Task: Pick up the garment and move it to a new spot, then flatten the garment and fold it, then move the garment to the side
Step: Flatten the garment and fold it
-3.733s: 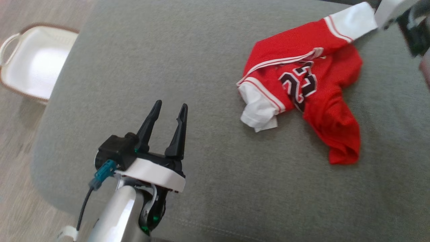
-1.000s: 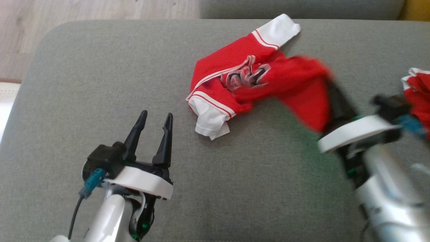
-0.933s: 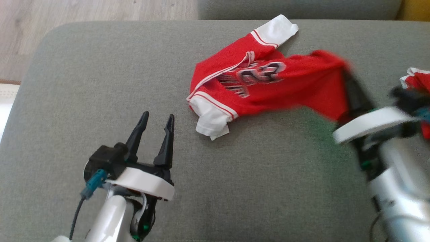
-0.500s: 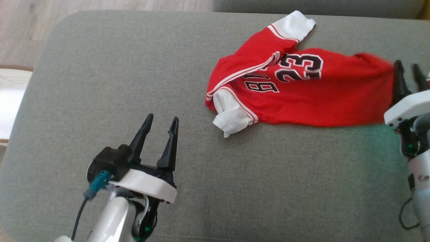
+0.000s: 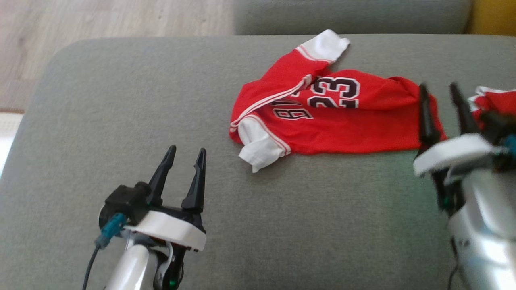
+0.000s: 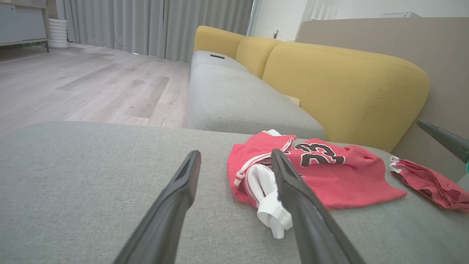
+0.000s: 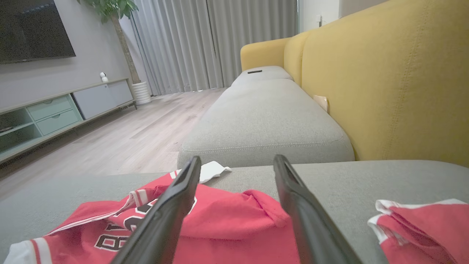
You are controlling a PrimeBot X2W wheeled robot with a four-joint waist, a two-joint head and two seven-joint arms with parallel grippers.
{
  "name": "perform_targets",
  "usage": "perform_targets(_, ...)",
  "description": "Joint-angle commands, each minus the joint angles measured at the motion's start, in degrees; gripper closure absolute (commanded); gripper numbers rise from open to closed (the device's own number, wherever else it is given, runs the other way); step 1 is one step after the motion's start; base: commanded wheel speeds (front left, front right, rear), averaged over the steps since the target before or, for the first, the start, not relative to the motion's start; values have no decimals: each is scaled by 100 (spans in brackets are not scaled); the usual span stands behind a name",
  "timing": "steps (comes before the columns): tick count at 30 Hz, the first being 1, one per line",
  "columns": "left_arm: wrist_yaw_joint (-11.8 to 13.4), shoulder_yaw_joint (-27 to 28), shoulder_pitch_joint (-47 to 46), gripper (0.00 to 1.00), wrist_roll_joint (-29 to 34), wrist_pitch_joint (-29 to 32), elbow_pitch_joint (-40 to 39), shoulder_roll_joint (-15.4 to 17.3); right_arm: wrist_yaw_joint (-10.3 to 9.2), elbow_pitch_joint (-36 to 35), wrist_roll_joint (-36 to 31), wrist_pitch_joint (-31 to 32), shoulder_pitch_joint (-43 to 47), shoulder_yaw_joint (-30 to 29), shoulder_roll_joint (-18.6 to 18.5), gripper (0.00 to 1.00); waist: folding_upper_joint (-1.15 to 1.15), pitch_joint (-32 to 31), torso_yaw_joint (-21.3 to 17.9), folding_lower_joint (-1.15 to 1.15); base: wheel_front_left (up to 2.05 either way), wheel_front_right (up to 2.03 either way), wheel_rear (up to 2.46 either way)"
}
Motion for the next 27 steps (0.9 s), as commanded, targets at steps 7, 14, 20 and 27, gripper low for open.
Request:
perform_targets(7,11,205,-120,0,11,-30,-256,39,-5,-1227,-101,-108,1042,63,315,0,0,-104,-160,0,0,0,0)
perform_targets(14,0,157,-88,0,-11,-30,-285,39,-5,-1824,-447,-112,1723,302,568,0,0,-41,-70,0,0,0,0)
perform_targets(20,19,77,-190,0,-72,-30,-285,39,-5,-2055,-907,75,1505,1321,290,0,0,105,252,0,0,0,0)
perform_targets(27,73,-99,-259,0,-205,-30,-252,39,-5,-1779,-968,466,789,2771,-200,0,0,303,825,0,0,0,0)
